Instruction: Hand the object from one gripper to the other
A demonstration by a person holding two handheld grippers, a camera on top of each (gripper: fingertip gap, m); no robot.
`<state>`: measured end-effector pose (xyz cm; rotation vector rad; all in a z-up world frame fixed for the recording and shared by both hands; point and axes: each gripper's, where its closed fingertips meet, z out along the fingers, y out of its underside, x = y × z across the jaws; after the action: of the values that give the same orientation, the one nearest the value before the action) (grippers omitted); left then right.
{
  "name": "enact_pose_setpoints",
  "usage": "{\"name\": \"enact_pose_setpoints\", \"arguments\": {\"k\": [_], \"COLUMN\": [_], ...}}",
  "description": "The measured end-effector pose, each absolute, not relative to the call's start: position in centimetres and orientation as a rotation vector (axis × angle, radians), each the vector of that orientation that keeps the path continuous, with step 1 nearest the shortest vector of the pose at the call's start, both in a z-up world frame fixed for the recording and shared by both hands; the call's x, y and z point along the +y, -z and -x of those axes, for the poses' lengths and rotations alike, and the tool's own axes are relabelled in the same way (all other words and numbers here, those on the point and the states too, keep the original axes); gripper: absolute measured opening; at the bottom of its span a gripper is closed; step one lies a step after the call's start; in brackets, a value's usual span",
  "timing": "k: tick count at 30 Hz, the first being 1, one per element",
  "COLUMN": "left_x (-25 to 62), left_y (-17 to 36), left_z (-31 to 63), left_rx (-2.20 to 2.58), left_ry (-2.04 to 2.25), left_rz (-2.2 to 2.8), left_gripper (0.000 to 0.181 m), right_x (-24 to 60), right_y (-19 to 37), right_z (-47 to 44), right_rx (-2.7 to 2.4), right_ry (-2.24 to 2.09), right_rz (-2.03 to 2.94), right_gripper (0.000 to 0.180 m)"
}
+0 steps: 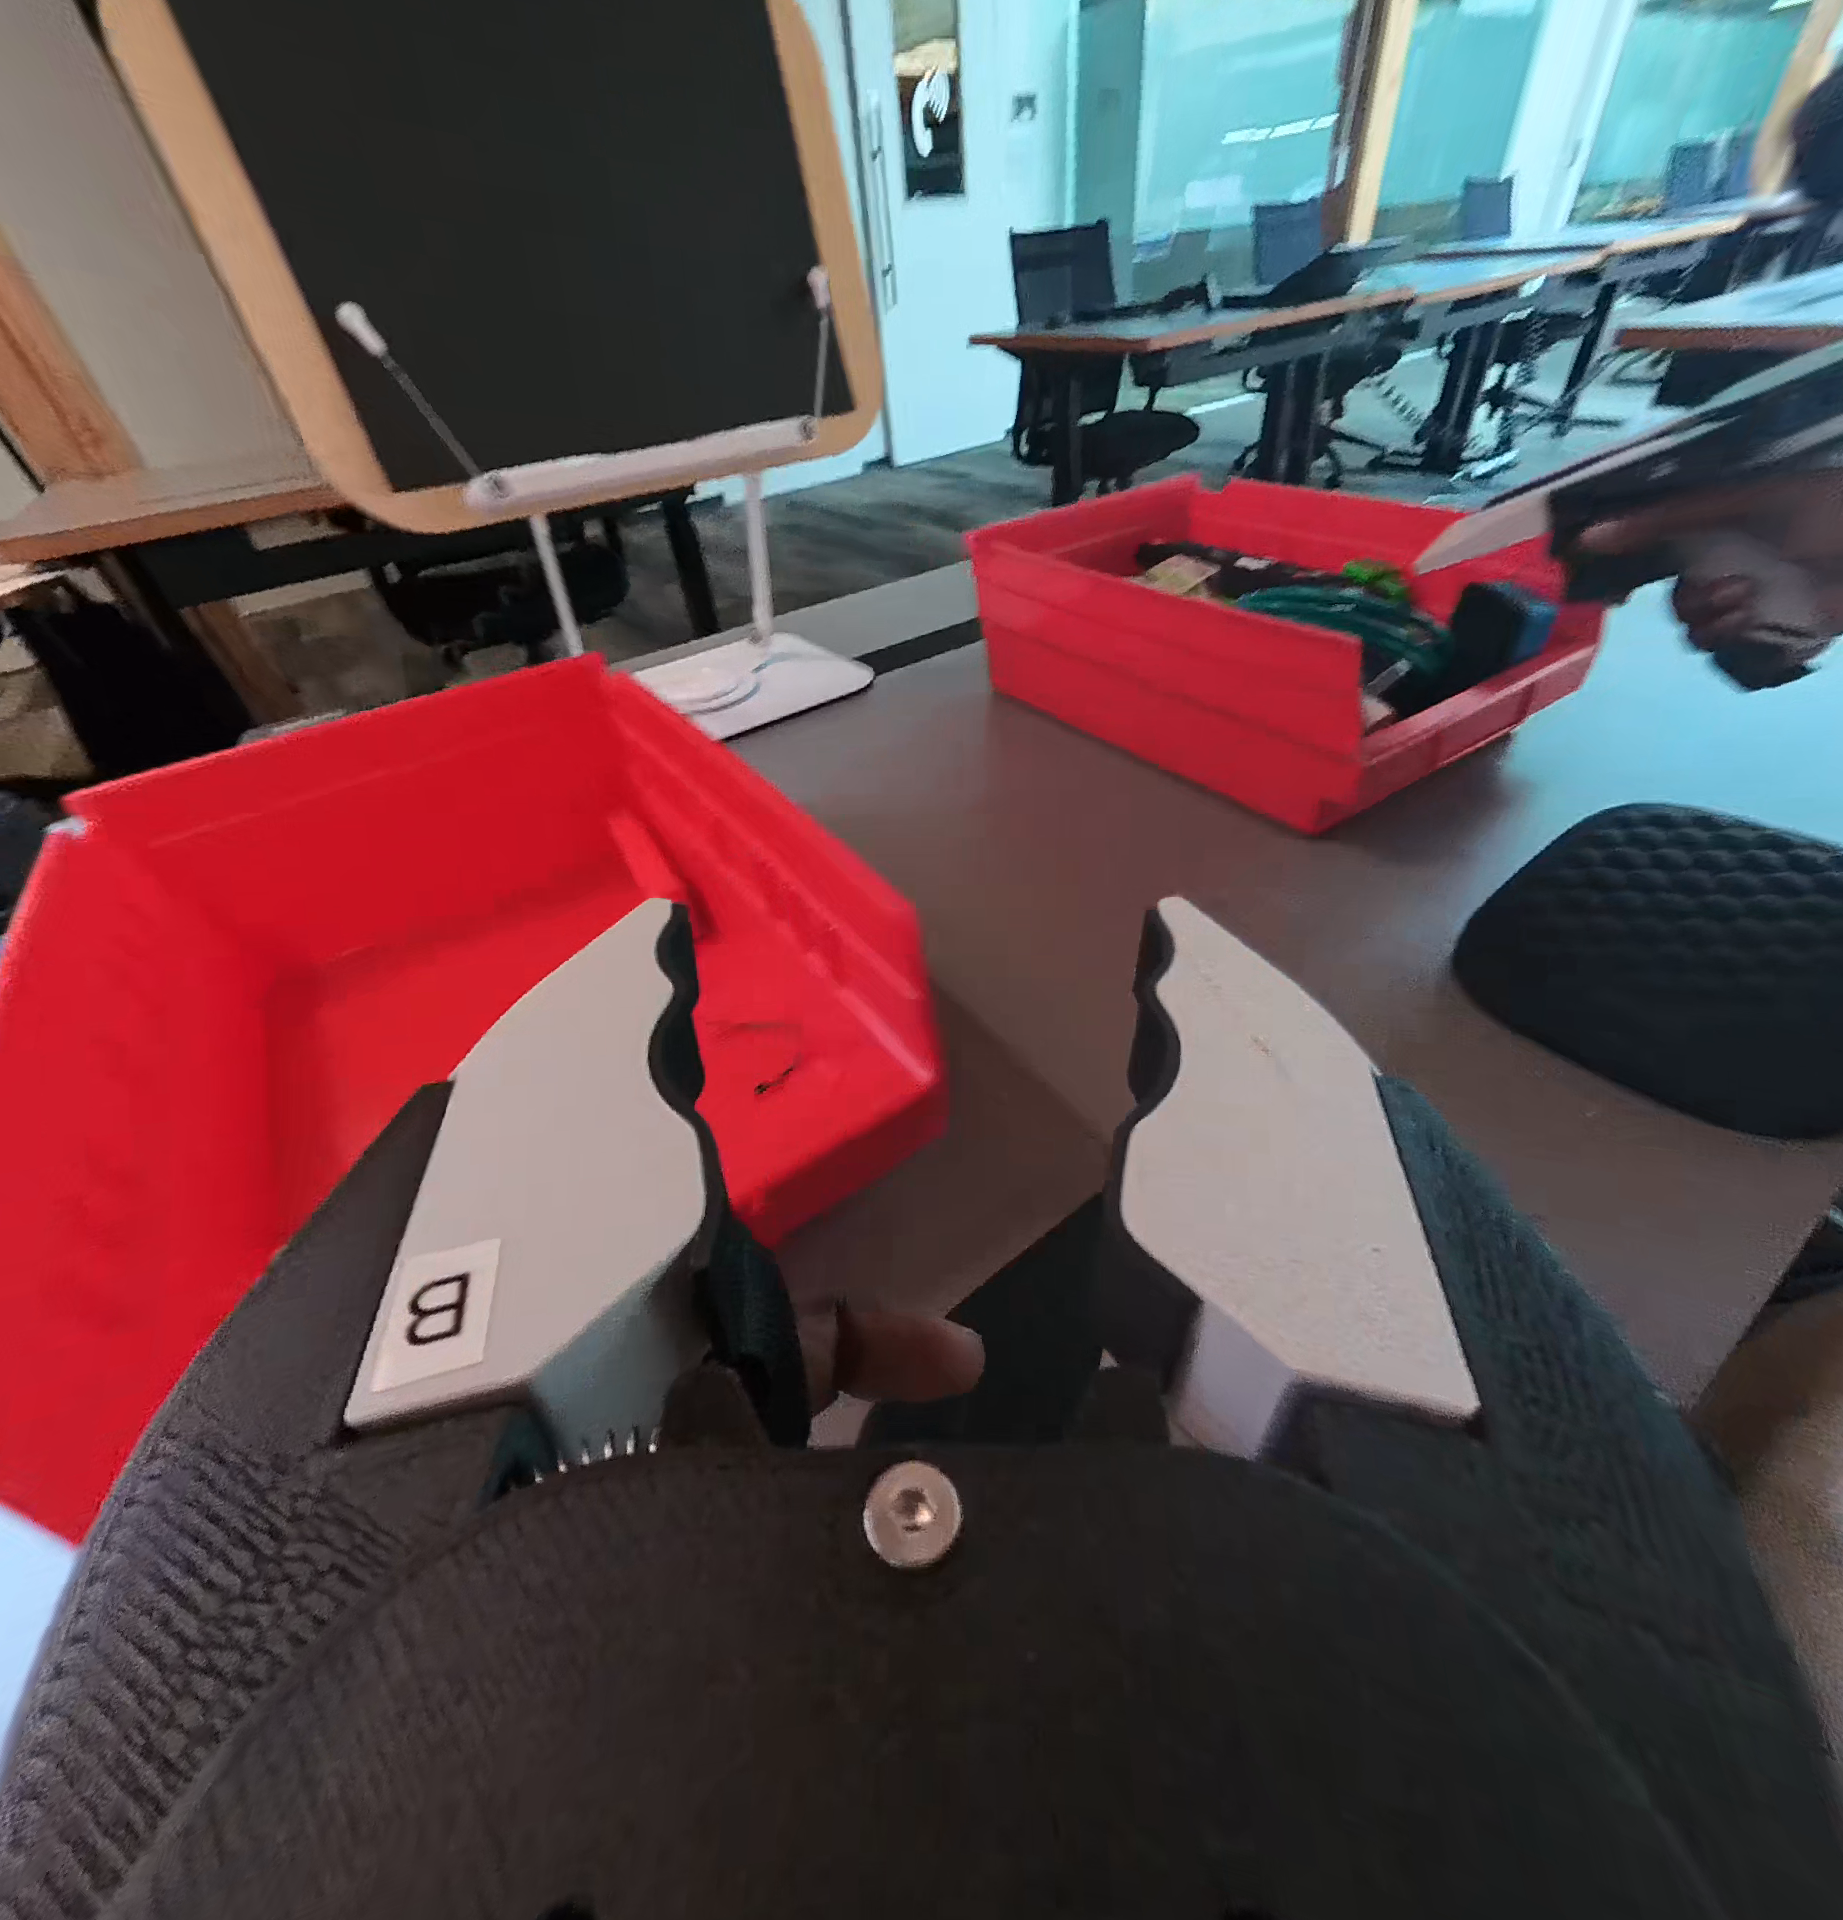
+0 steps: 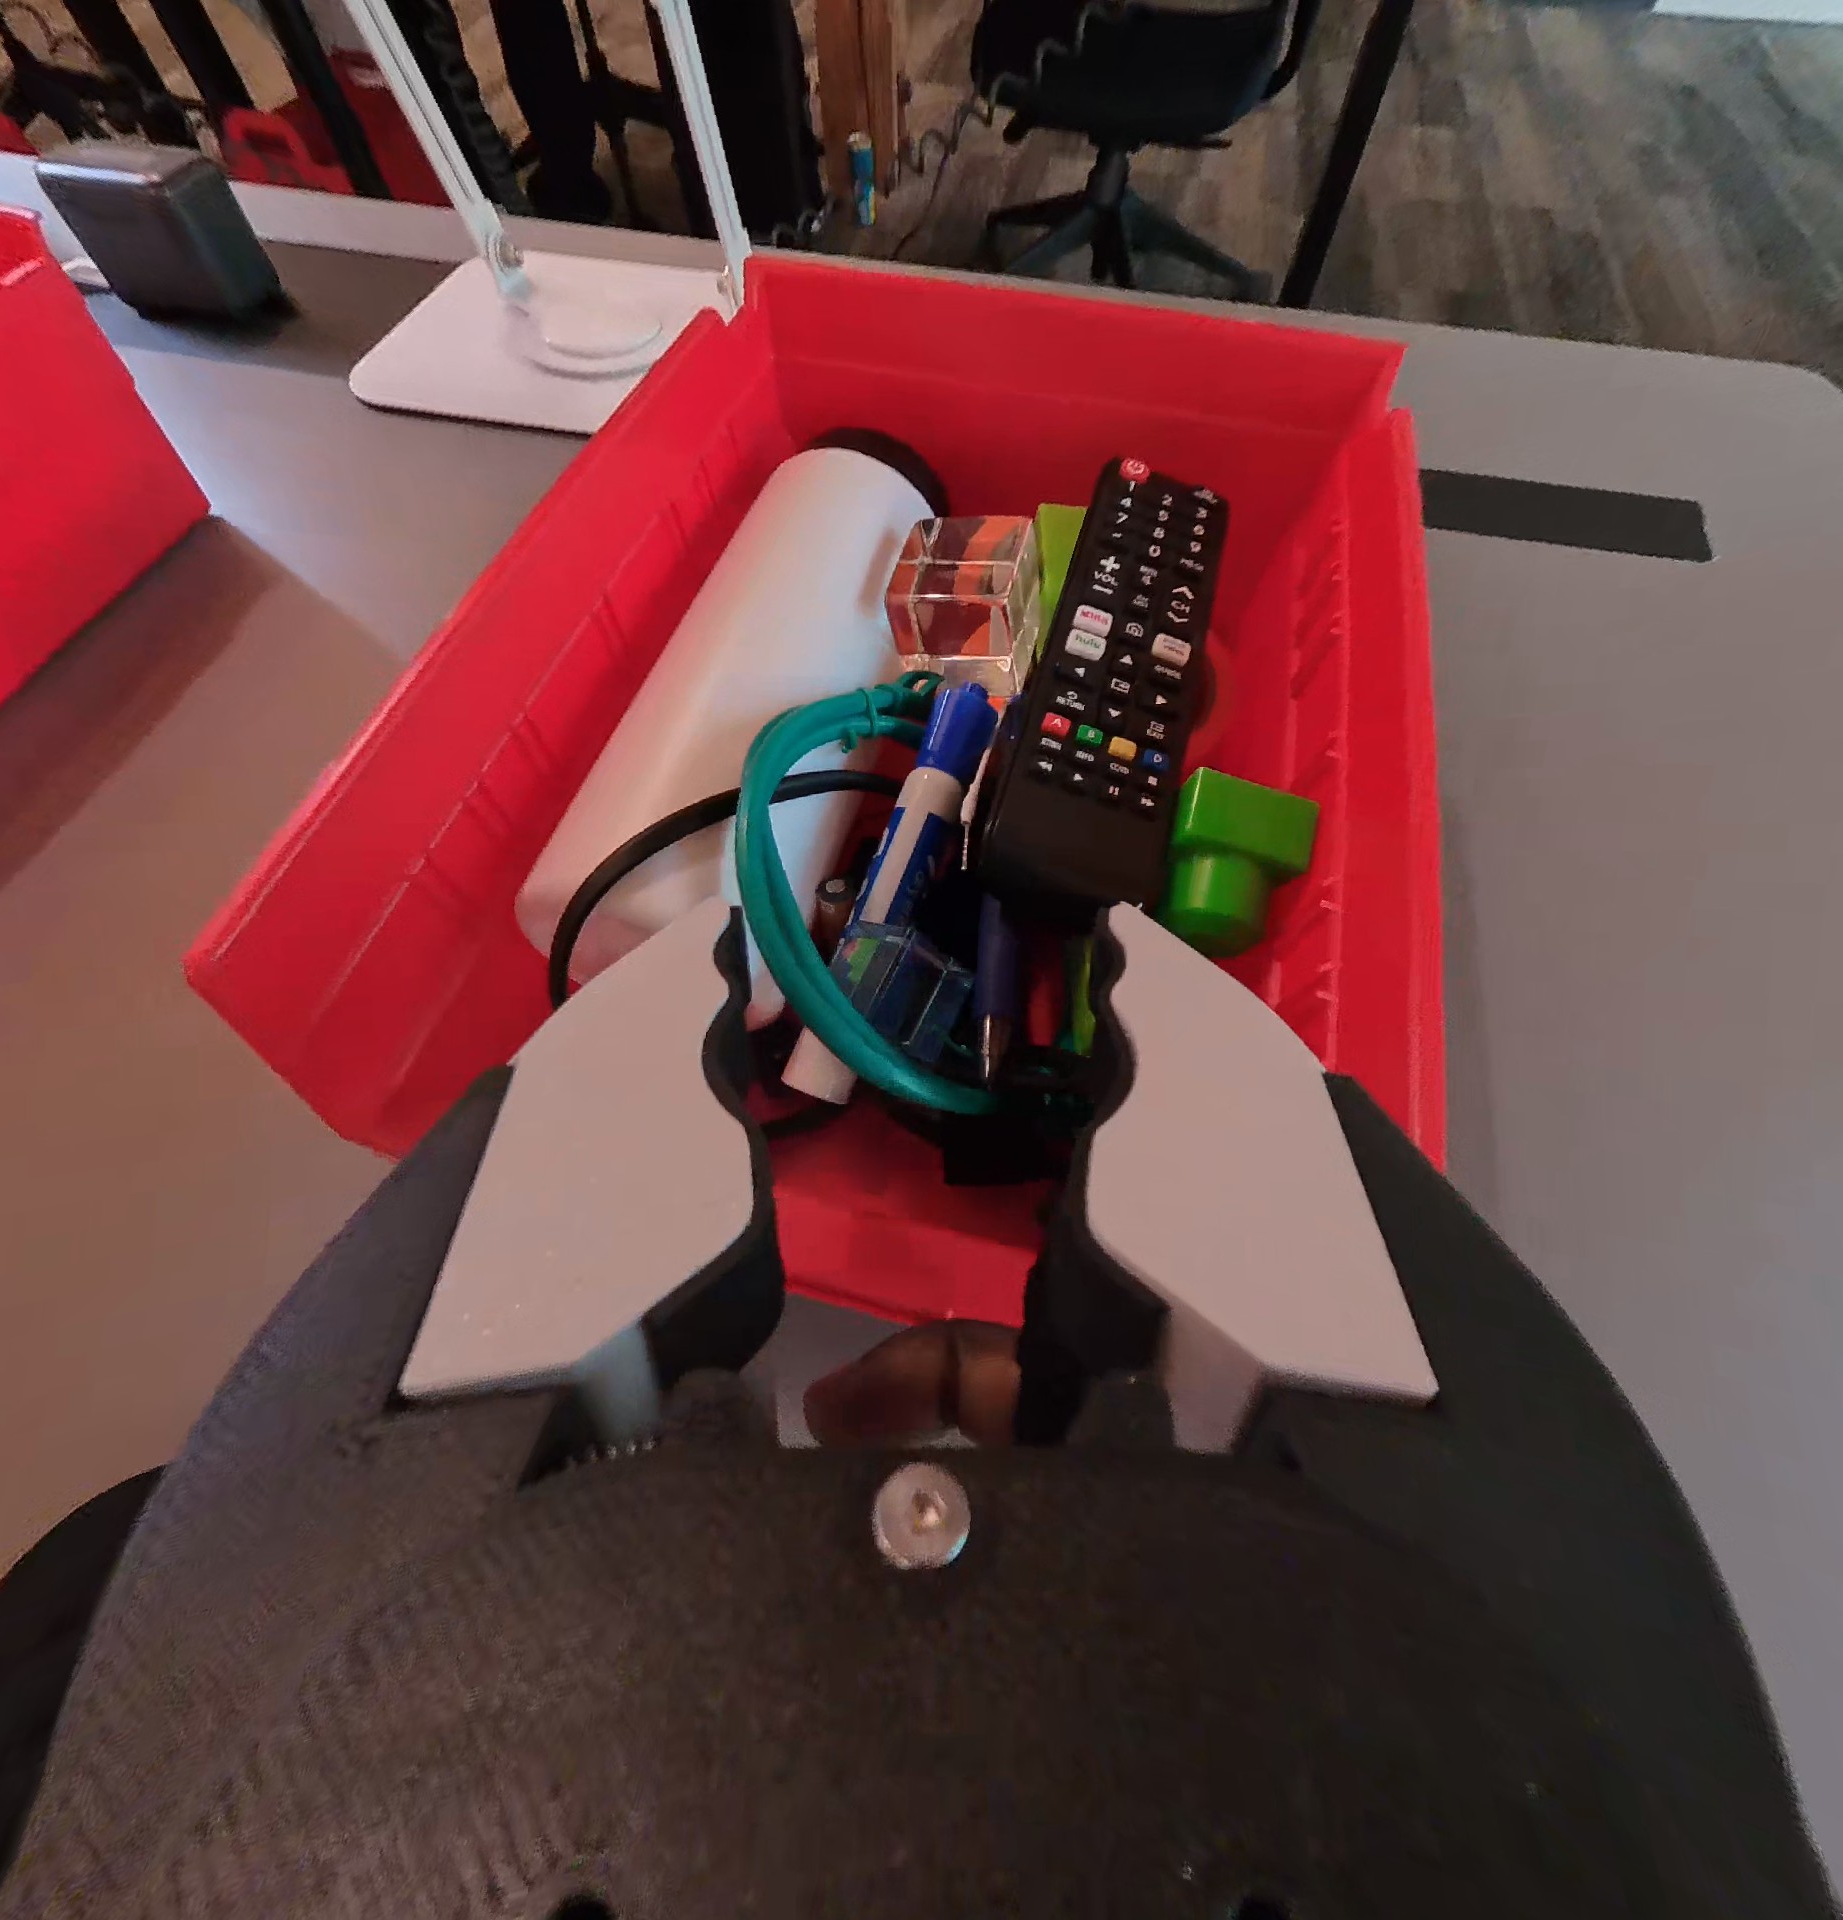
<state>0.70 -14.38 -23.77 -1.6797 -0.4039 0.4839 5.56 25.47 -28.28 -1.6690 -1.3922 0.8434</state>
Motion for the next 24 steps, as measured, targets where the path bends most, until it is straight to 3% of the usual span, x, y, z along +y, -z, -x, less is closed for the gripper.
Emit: {"name": "enact_pose_setpoints", "arguments": {"k": [10,16,24], "left_x": [-13.6,-9.2,-8.0], "left_y": [23.1,27.7,34.0], "left_z": [8.3,16.2,19.4], "left_rx": [-0.495,-0.619,-0.771], "left_ry": [-0.353,-0.274,-0.179], "left_rz": [1.830,2.161,2.335], "left_gripper": [0.076,0.064,0.058], "right_x": [22.5,21.0,22.1], "right_y": [26.9,26.2,24.4], "right_z": [-11.9,-15.6,-18.7], "right_rx": [-1.340,-1.329,-1.262], "right_ry": [-0.901,-0.872,-0.730], "right_rz": [1.549,1.521,1.487], "right_gripper": [0.062,0.059,0.055]}}
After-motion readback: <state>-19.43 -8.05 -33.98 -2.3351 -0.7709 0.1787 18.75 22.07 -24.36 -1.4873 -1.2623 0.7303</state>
